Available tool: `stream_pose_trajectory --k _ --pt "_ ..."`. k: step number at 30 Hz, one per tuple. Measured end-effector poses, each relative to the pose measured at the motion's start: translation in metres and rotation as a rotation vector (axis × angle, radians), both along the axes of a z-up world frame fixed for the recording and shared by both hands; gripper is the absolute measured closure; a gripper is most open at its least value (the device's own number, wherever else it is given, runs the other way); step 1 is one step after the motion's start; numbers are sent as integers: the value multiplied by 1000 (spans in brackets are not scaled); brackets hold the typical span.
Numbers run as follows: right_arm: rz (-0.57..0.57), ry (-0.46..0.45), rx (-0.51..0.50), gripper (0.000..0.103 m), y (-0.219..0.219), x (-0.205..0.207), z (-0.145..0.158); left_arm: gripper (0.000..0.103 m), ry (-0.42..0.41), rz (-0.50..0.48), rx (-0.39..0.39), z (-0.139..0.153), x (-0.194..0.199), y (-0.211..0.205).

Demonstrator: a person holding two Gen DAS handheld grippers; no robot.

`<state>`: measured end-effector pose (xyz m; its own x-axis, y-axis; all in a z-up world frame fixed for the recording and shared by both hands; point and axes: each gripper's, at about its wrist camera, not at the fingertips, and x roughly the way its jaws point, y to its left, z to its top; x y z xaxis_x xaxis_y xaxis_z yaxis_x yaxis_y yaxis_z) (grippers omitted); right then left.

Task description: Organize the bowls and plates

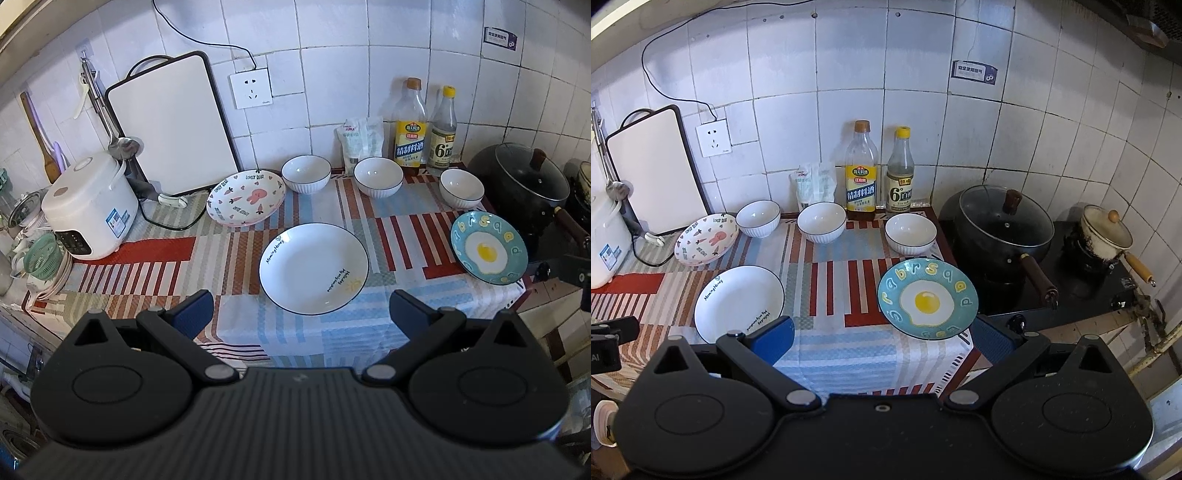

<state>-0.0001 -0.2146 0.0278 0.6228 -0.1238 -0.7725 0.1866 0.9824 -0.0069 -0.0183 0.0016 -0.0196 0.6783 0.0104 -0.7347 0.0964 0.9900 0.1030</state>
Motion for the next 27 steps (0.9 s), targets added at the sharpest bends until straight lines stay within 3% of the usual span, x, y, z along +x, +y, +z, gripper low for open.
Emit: stream_pose_trajectory --k 27 --pt "10 18 -13 0 3 -4 -4 0 18 -11 4 -3 -5 6"
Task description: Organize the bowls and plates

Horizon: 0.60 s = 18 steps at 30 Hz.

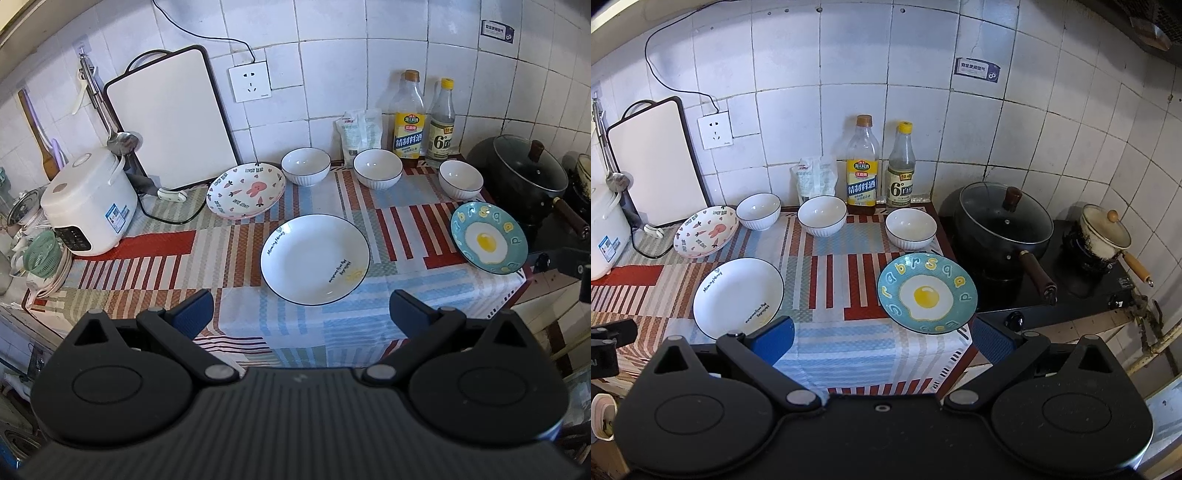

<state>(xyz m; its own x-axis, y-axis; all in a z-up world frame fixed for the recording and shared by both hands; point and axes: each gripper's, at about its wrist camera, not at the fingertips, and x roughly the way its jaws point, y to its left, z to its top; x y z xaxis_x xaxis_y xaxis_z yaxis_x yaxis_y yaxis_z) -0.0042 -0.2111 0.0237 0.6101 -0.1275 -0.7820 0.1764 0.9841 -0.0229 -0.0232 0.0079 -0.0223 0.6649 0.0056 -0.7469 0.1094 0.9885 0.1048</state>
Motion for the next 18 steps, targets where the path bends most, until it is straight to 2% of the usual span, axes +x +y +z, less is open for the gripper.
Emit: stream_pose_trajectory --k 18 --pt "29 -1 -6 0 13 12 4 0 -4 -2 -20 6 5 16"
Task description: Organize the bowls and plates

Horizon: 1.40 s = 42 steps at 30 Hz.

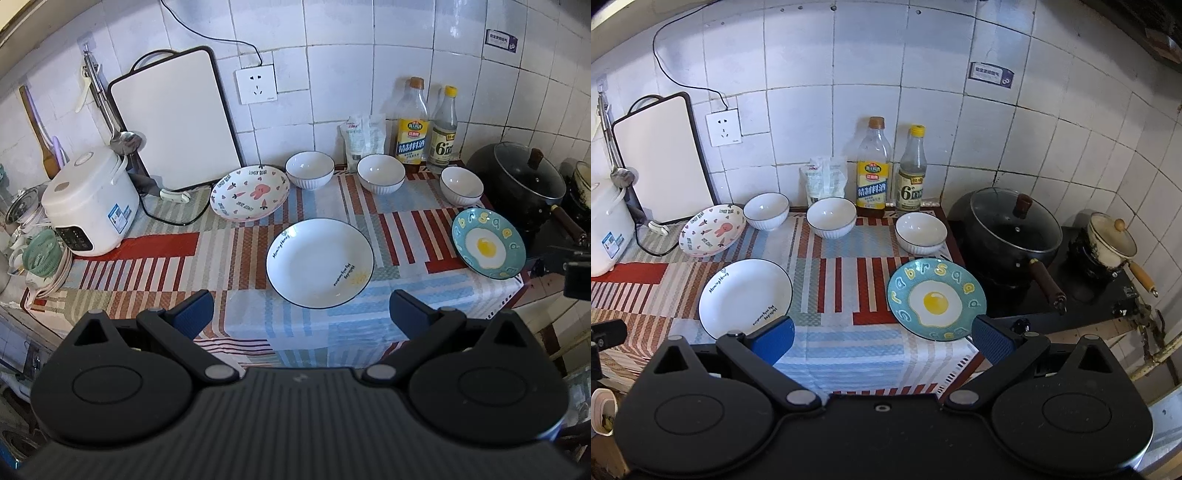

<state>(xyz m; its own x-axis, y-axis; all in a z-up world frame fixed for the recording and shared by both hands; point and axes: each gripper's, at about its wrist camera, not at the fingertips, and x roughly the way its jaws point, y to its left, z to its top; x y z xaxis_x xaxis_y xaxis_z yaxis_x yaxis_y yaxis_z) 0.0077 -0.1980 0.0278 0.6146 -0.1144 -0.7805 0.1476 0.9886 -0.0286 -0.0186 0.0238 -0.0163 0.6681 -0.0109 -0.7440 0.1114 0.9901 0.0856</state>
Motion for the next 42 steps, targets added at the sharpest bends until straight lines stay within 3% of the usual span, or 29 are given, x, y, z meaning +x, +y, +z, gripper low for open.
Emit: stream_pose_trajectory --k 5,9,15,24,29,34,39,42 --pt "55 -75 31 0 1 5 7 0 9 -11 -33 7 10 8" --pt "108 -201 65 0 -2 12 7 3 -16 -24 -31 14 22 16" --pt "197 -236 60 0 0 42 3 3 -84 -14 7 22 41 28" --pt "393 -356 70 0 29 79 -28 3 -49 12 -46 -6 91 45" --pt "497 -332 110 0 42 105 -57 1 -10 52 -90 -33 120 55" --pt "505 -182 179 0 45 147 -100 1 35 67 -118 -75 153 63" --pt "545 -114 356 0 38 175 -150 3 96 50 -142 -121 184 66" --pt "547 -67 385 1 41 185 -177 3 134 23 -139 -146 198 63"
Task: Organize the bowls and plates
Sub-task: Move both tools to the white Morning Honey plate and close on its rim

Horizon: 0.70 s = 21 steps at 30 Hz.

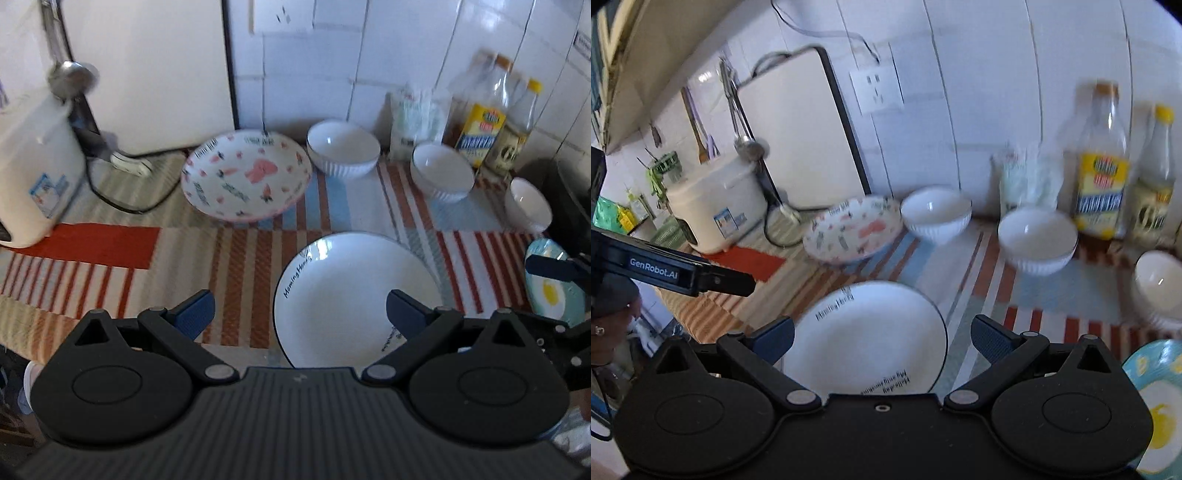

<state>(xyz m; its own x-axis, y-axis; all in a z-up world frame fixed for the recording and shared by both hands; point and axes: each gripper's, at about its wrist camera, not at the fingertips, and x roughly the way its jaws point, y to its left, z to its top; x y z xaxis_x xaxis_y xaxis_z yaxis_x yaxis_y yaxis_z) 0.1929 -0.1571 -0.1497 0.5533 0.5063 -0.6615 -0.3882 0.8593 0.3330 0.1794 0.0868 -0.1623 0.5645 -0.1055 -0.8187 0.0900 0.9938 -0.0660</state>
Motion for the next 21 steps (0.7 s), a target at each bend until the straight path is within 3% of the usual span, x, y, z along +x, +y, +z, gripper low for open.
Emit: stream_pose_trajectory --k 10,15,19,21 --pt "-27 172 -22 4 3 36 -58 6 104 6 -3 -59 30 7" --pt "-88 268 -53 9 8 52 -79 9 134 45 -46 -80 45 20" --pt "-97 313 -21 12 11 61 -90 30 168 27 8 -93 56 19" --pt "-89 329 -22 19 15 65 -95 39 187 8 52 -99 60 18"
